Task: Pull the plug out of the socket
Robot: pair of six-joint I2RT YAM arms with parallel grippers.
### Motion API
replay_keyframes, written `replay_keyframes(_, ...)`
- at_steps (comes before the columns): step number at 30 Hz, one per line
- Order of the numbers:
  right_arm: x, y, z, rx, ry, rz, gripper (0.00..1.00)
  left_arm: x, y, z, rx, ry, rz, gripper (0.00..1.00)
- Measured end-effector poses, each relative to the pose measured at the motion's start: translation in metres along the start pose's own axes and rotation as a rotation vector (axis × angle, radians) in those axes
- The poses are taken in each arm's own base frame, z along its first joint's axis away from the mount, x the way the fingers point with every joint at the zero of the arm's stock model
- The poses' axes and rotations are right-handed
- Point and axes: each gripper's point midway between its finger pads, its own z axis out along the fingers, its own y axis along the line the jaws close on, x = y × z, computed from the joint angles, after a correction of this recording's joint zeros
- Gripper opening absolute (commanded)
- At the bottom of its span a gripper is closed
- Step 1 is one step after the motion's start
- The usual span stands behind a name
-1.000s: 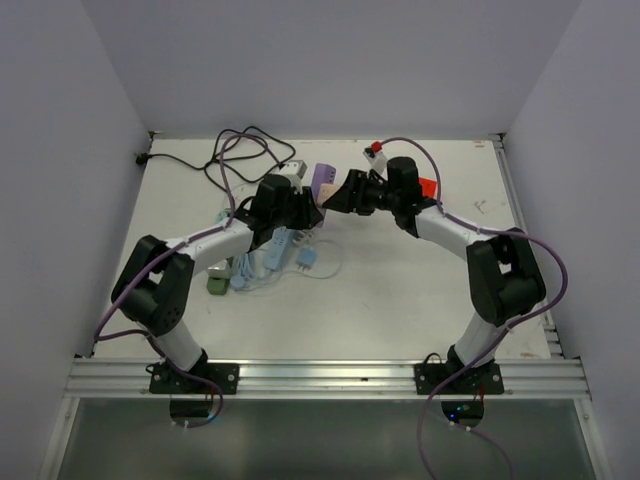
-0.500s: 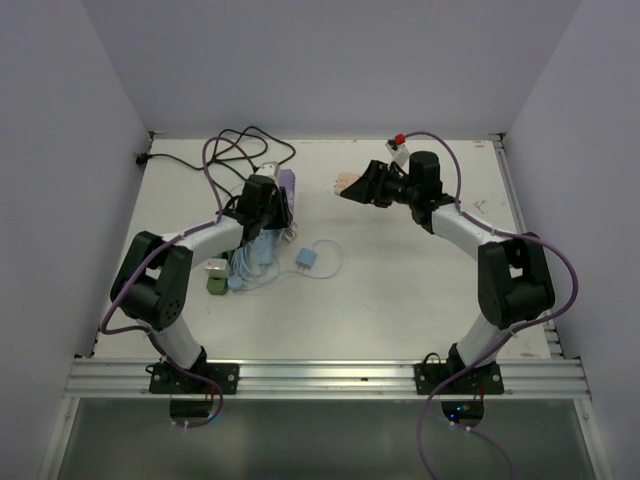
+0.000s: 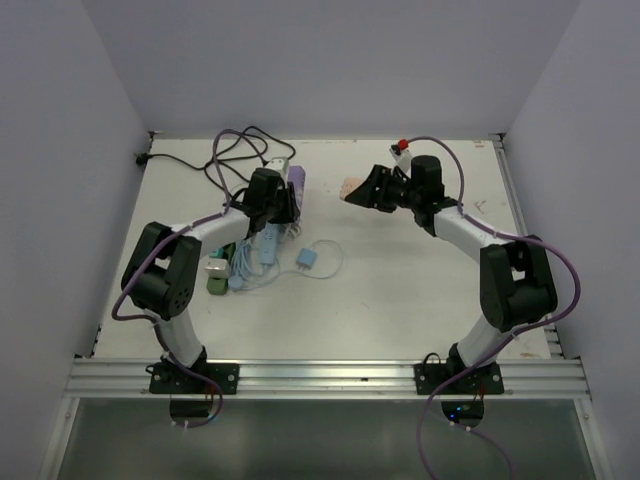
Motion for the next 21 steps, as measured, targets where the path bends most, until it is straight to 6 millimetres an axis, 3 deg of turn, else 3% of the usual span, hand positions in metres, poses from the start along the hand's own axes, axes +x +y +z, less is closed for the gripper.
replay_keyframes(10,0.014,-0.015,-0.002,0.041,0.023,0.032,0.26,-0.001,-0.016,0.008,0.027,0.031,0.015,0.36)
replay_keyframes(21,0.015,-0.022,-0.005,0.056,0.025,0.046,0.27,0.031,-0.048,0.003,0.038,0.092,0.107,0.36)
